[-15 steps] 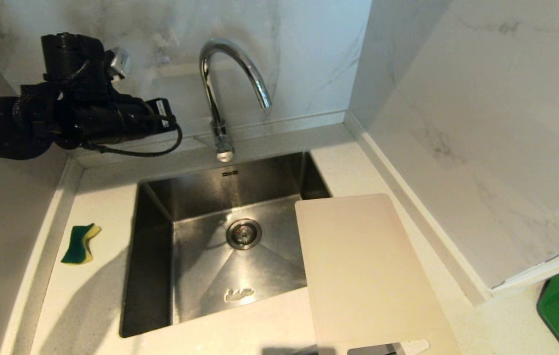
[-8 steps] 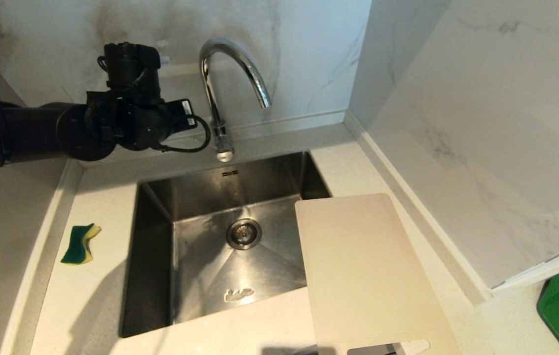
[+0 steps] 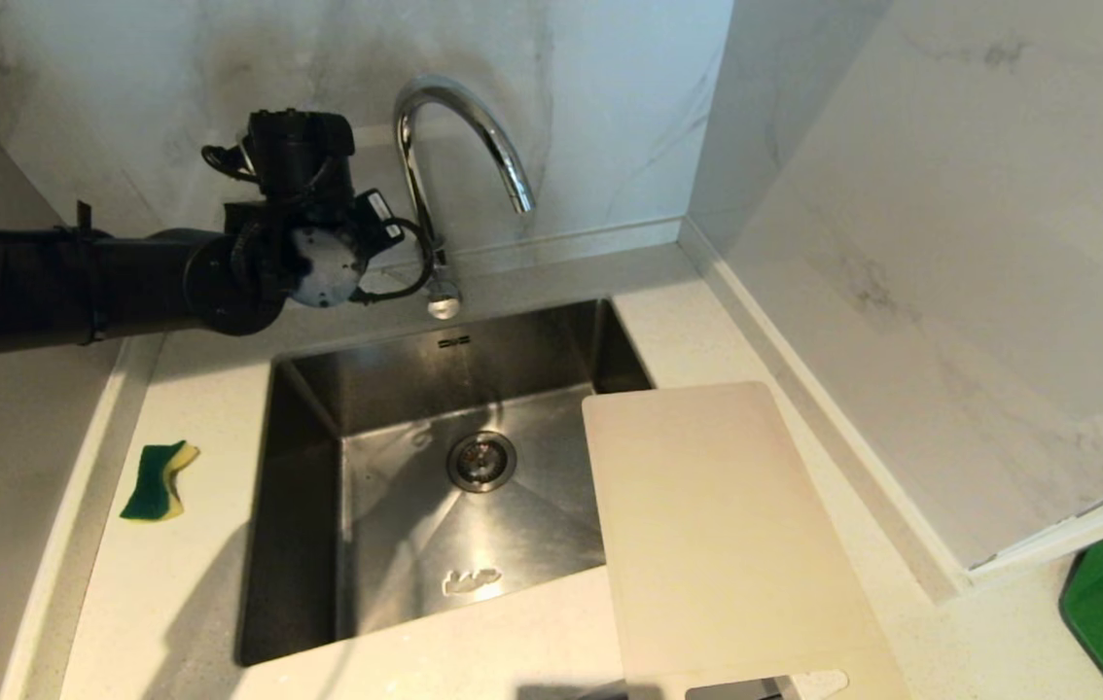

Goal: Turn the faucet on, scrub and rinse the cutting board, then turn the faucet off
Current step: Turn on the tap

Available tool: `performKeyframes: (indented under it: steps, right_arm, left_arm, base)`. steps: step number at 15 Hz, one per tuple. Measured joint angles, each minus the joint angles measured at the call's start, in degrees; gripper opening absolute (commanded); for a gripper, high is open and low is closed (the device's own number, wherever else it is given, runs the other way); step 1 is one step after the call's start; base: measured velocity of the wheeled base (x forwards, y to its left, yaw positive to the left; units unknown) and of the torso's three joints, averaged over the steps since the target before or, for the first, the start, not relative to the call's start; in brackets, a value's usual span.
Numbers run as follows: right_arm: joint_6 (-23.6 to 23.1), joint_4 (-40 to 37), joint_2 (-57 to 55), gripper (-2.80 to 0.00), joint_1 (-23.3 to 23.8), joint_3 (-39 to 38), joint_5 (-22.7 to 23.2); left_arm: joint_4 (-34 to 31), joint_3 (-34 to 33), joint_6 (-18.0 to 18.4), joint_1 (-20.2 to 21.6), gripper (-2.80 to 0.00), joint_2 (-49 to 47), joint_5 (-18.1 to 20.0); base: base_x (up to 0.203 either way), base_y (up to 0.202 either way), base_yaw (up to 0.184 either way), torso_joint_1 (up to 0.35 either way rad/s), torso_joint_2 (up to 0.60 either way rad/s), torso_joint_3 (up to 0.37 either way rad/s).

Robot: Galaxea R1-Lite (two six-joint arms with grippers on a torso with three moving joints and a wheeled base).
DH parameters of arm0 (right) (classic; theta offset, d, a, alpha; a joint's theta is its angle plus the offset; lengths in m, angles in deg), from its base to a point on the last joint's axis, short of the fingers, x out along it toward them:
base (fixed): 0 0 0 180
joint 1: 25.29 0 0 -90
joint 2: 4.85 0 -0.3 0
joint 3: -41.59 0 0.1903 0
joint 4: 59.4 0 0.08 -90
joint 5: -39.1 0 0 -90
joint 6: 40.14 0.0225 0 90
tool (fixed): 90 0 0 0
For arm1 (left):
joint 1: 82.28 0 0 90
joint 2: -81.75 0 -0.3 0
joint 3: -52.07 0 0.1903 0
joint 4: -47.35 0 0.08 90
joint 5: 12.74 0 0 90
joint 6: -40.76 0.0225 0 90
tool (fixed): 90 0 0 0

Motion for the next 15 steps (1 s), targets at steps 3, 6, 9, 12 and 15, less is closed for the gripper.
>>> performKeyframes:
  steps: [3,6,9,12,15]
  right_arm:
    - [-0.02,0.0,0.0,-2.8,0.0,0.0,0.02]
    - [0.0,0.0,0.0,-2.8,0.0,0.0,-0.01]
    - [0.0,0.0,0.0,-2.8,0.0,0.0,0.04]
    - [0.0,0.0,0.0,-2.8,0.0,0.0,0.02]
    - [0.0,0.0,0.0,-2.8,0.0,0.0,-0.03]
  left_arm:
    - [3.23,0.02,-2.01,-2.71,0.0,-0.87,-5.36]
    - [7.86,0.03,-1.97,-4.11,0.0,-1.81,-8.58]
    - [10.7,0.1,-1.92,-4.43,0.0,-3.55,-12.45]
    - [13.15,0.1,-2.4,-4.33,0.0,-5.3,-16.19]
    - [14.34,0.1,-3.31,-4.27,0.0,-6.75,-18.27]
  base:
    - [0.0,0.0,0.0,0.0,0.0,0.0]
    - [0.0,0.0,0.0,0.0,0.0,0.0]
    - [0.0,0.0,0.0,0.0,0.0,0.0]
    - [0.0,0.0,0.0,0.0,0.0,0.0]
    - [0.0,0.0,0.0,0.0,0.0,0.0]
